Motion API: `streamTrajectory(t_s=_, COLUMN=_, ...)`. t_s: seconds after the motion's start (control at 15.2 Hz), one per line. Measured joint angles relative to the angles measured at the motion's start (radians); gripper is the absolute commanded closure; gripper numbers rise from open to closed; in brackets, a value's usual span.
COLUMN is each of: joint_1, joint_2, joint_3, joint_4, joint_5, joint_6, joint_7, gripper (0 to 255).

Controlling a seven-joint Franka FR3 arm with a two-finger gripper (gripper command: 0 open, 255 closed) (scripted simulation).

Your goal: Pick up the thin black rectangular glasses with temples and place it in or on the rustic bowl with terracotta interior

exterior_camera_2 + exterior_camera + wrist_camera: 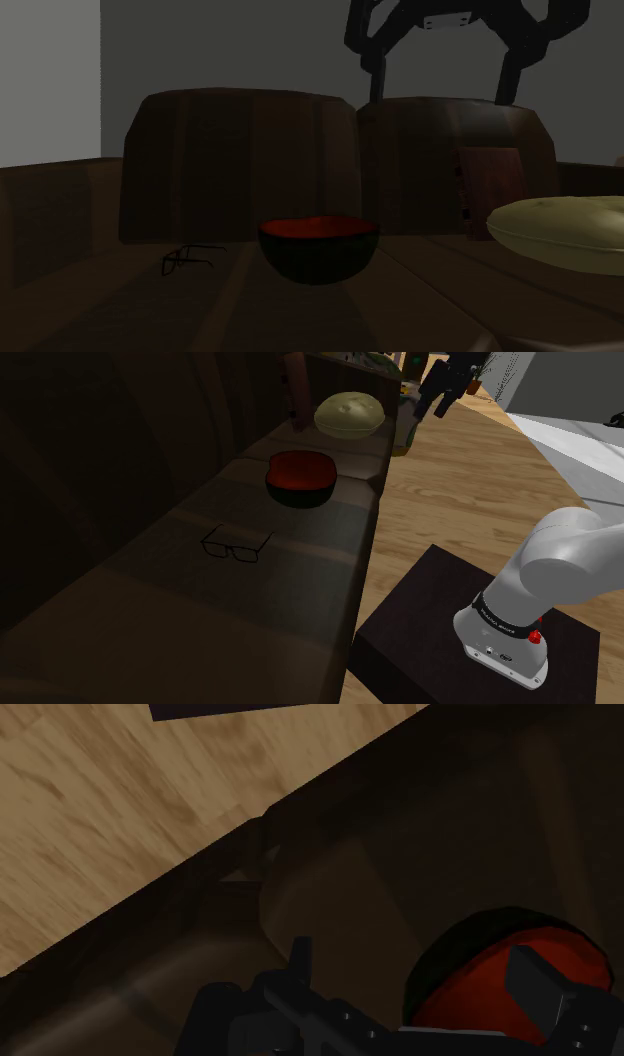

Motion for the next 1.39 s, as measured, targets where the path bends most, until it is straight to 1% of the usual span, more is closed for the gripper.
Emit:
streamTrajectory(t_s=0.13, joint_1=0.003, joint_2=0.004, joint_3=0.008, joint_4=-0.004, joint_5=0.002, joint_6=0.007, joint_7=0.006, gripper=0)
streamTrajectory(t_s=0.2, joint_1=0.008, joint_2=0.022, joint_3=0.025, joint_4=0.001, joint_5=0.007, joint_6=0.019, joint_7=0.018, gripper=0)
streamTrajectory(t_s=0.66, joint_1=0.052, joint_2=0.116, joint_3=0.175, joint_4=-0.010, joint_5=0.043, joint_6=0.115, joint_7=0.134, gripper=0)
streamTrajectory(t_s=0.92, joint_1=0.072, joint_2=0.200, joint_3=0.261, joint_4=0.016, joint_5=0.050, joint_6=0.165, joint_7=0.203, gripper=0)
streamTrajectory(t_s=1.19, joint_1=0.086, joint_2=0.309, joint_3=0.350, joint_4=0.068, joint_5=0.042, joint_6=0.212, joint_7=0.279, gripper=0)
streamTrajectory(t_s=1.39, joint_1=0.091, joint_2=0.394, joint_3=0.412, joint_4=0.107, joint_5=0.022, joint_6=0.247, joint_7=0.336, gripper=0)
